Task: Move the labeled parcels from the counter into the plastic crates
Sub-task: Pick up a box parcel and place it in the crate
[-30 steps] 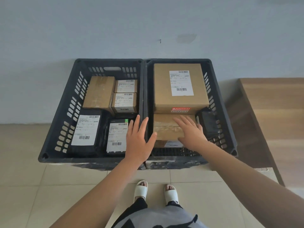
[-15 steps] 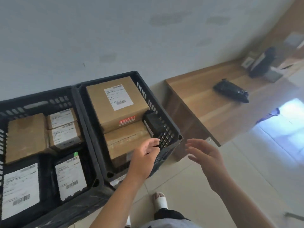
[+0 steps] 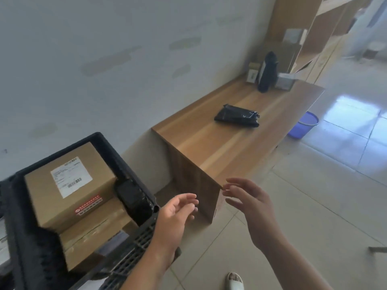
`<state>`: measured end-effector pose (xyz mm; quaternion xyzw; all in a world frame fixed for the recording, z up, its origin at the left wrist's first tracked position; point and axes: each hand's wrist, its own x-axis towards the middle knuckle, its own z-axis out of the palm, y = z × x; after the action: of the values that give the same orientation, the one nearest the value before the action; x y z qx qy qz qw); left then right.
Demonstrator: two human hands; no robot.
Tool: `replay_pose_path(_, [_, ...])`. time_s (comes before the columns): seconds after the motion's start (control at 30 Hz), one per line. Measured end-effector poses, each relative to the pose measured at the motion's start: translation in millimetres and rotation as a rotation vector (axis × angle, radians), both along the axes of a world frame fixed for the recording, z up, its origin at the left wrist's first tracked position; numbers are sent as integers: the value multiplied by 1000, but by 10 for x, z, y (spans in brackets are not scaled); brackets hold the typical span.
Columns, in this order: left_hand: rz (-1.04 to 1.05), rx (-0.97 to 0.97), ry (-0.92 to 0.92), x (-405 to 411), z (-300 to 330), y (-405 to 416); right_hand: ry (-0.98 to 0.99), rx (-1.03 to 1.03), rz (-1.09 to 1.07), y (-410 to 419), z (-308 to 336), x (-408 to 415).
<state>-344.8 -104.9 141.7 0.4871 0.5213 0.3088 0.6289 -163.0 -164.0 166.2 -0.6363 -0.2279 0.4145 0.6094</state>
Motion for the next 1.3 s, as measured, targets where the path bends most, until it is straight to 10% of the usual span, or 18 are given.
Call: replay_pose_path(1.3, [-368,-121,-75,6179,-94,2779,25,-143,-381,1966,2,5678])
